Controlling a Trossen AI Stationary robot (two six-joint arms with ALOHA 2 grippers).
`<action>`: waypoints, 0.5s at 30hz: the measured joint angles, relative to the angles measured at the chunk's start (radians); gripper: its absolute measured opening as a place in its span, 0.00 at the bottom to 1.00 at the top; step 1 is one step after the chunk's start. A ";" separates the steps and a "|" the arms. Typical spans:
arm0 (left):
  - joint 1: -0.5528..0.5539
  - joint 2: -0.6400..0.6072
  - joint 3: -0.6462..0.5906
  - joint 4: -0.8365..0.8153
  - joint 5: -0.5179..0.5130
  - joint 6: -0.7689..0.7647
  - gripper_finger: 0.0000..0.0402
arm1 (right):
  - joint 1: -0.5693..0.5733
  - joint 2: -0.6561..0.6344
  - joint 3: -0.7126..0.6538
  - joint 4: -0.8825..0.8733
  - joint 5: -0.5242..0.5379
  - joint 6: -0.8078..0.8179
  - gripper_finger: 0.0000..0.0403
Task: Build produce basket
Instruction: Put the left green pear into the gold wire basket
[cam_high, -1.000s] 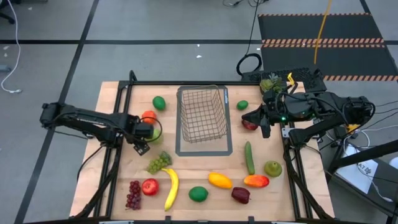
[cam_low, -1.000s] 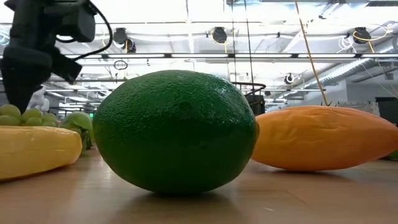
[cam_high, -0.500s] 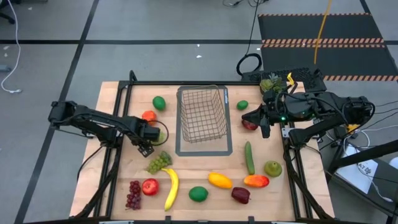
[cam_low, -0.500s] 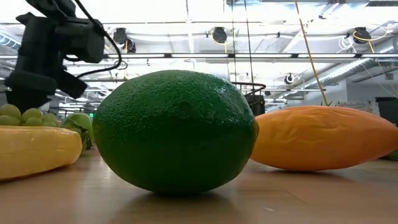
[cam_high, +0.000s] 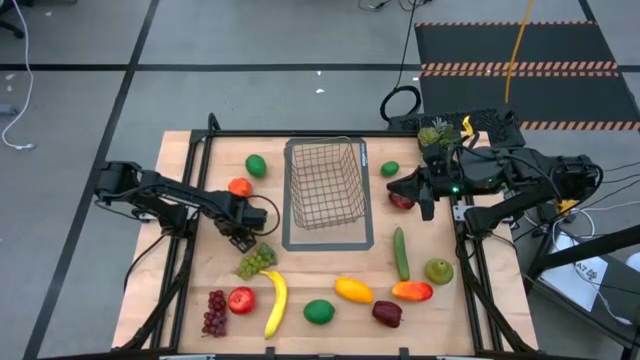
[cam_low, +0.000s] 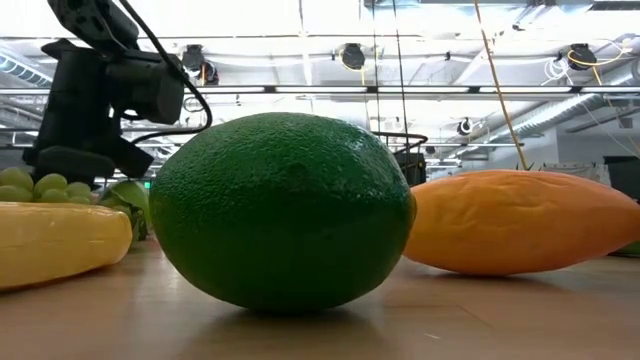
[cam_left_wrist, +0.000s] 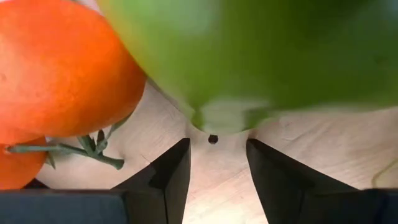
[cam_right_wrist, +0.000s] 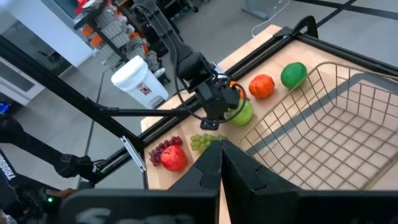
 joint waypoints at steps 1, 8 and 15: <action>0.000 0.000 -0.001 0.001 0.000 -0.008 0.40 | 0.000 0.002 0.000 0.007 0.000 0.000 0.00; 0.000 -0.003 -0.001 0.008 0.008 -0.018 0.34 | 0.000 0.017 0.000 0.010 0.001 0.001 0.00; 0.000 -0.018 -0.003 0.013 -0.005 -0.002 0.33 | 0.000 0.039 0.000 0.019 -0.001 0.001 0.00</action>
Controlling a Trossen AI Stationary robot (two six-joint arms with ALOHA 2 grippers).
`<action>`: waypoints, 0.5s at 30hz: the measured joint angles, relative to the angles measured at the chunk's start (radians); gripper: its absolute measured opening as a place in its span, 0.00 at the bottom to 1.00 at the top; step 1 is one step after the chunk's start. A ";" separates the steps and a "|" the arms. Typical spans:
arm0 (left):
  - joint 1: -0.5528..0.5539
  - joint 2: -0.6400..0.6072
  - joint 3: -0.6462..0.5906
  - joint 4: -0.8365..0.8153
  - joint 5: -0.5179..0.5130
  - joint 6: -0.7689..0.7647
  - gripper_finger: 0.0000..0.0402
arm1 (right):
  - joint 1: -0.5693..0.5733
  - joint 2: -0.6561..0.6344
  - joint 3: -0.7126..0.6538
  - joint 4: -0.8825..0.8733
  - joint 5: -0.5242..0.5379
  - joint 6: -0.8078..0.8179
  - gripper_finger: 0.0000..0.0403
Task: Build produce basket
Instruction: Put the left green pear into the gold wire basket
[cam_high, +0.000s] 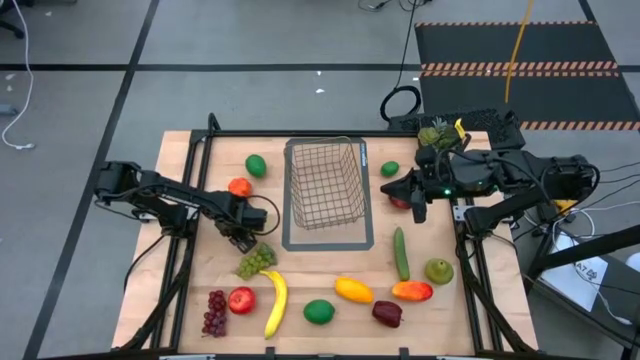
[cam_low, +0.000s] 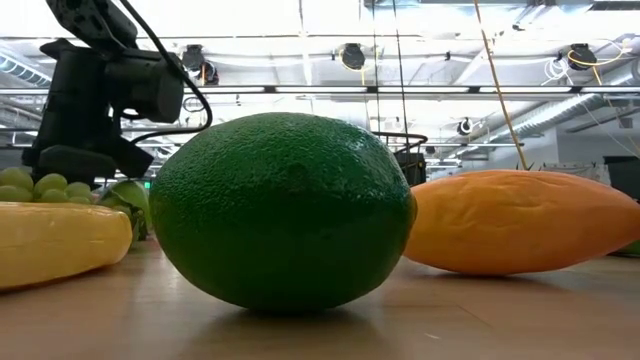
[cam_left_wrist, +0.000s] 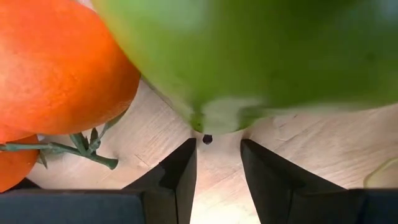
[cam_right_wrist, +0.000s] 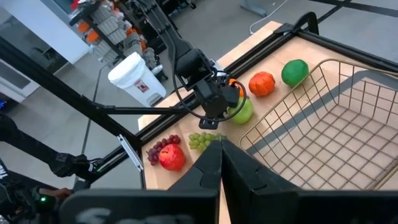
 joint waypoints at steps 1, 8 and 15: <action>0.000 0.000 0.000 0.001 -0.003 0.008 0.33 | 0.000 0.003 0.000 0.000 0.000 0.000 0.00; 0.000 0.000 0.000 0.008 -0.037 0.053 0.33 | 0.000 0.014 0.000 0.003 -0.015 0.000 0.00; 0.000 0.000 0.001 0.019 -0.075 0.084 0.33 | 0.000 0.014 0.000 0.007 -0.027 0.000 0.00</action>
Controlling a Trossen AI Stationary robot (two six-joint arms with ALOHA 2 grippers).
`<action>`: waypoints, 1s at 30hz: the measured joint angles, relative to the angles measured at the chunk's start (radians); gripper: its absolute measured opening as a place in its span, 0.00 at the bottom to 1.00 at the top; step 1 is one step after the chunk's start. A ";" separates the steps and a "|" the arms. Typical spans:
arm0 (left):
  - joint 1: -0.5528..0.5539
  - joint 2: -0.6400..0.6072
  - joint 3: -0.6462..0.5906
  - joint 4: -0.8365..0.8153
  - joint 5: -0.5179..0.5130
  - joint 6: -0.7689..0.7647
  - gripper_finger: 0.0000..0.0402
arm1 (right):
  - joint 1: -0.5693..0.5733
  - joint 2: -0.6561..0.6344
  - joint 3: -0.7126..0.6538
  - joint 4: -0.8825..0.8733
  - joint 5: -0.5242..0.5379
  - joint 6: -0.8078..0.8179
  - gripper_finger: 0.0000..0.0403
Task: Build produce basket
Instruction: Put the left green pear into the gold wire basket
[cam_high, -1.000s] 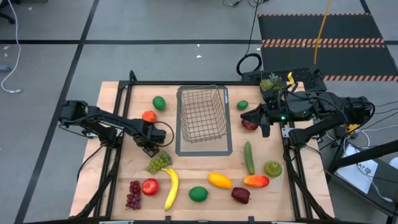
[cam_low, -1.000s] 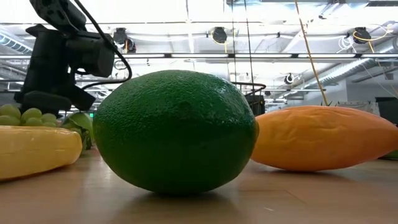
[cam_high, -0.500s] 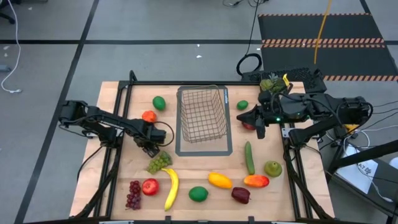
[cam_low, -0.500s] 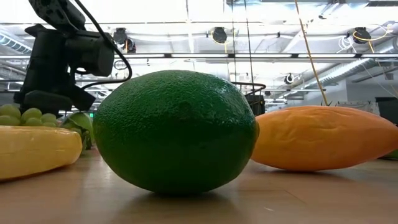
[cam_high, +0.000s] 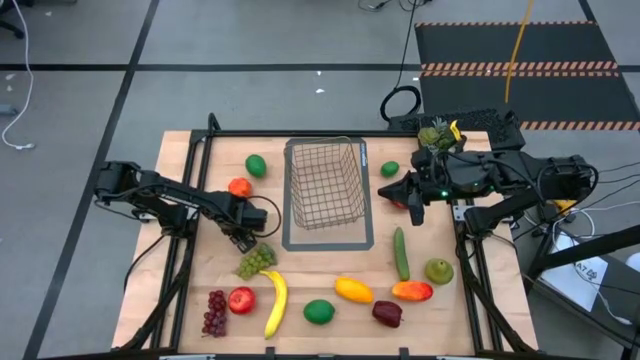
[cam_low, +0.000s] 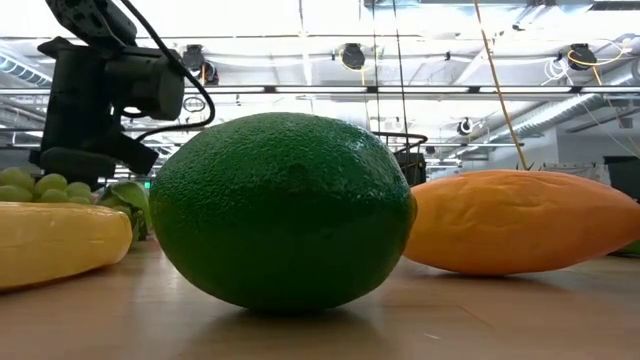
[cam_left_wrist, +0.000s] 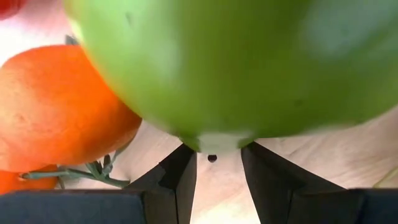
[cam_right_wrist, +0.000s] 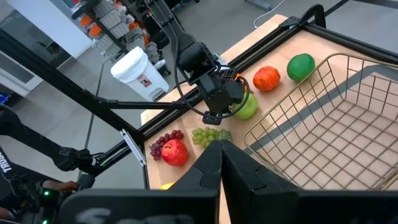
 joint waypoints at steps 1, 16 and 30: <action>0.000 0.000 0.000 0.001 -0.002 0.002 0.33 | 0.000 0.000 0.000 0.002 0.000 0.000 0.00; 0.000 0.000 0.000 -0.005 0.001 -0.006 0.33 | 0.001 0.000 0.000 0.022 0.000 0.000 0.00; 0.001 0.000 -0.001 -0.011 0.026 0.001 0.28 | 0.002 0.000 0.000 0.030 -0.052 0.000 0.00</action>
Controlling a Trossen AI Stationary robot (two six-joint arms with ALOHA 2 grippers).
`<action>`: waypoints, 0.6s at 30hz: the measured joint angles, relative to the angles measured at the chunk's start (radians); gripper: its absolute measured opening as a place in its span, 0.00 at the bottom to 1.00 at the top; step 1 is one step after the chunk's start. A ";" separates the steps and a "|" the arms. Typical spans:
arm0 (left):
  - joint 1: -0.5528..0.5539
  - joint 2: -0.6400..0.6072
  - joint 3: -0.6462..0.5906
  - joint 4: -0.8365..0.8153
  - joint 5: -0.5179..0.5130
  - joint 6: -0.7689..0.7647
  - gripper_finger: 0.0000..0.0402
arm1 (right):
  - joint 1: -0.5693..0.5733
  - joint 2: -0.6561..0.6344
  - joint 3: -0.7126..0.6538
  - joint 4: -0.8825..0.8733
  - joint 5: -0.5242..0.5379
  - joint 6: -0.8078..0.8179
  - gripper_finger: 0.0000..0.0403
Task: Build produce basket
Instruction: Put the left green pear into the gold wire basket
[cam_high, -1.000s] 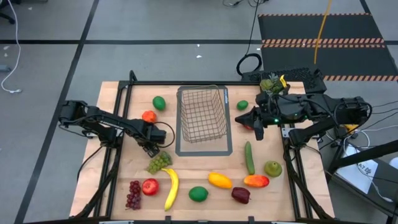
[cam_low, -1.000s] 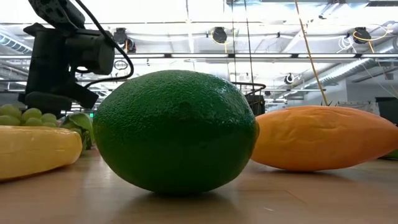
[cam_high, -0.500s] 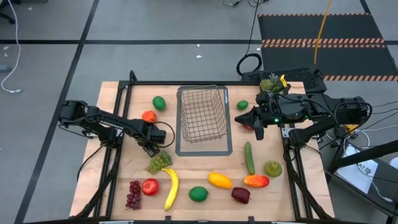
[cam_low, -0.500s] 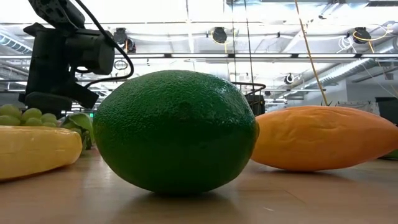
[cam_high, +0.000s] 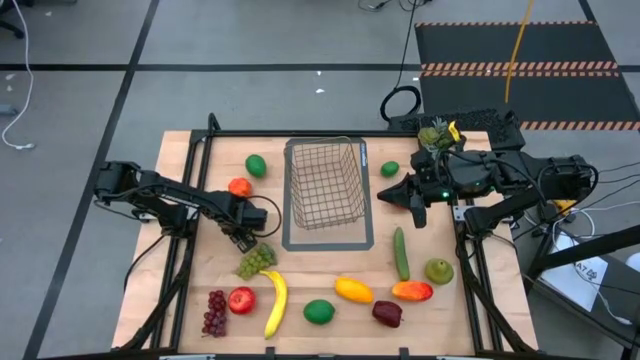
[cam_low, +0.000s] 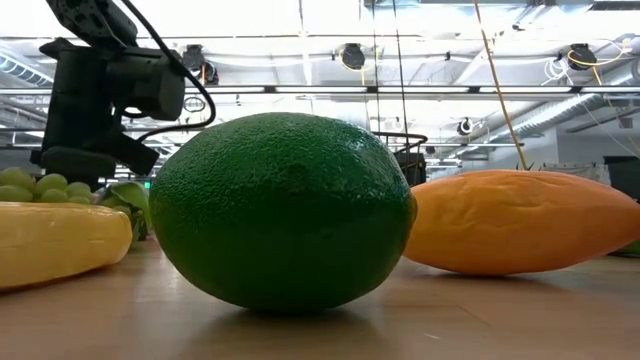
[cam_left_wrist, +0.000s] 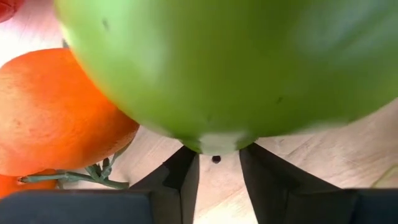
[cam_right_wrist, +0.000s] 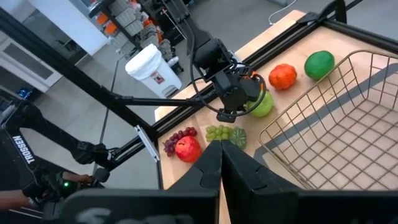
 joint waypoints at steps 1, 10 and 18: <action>0.000 0.001 0.000 0.000 0.004 0.000 0.25 | 0.000 0.000 0.000 0.000 0.000 0.000 0.00; 0.000 0.001 0.000 -0.001 0.025 0.046 0.04 | 0.000 0.000 0.000 -0.001 0.001 0.000 0.00; 0.000 0.000 0.000 0.006 0.021 0.061 0.01 | 0.000 0.000 0.000 -0.001 0.002 -0.002 0.00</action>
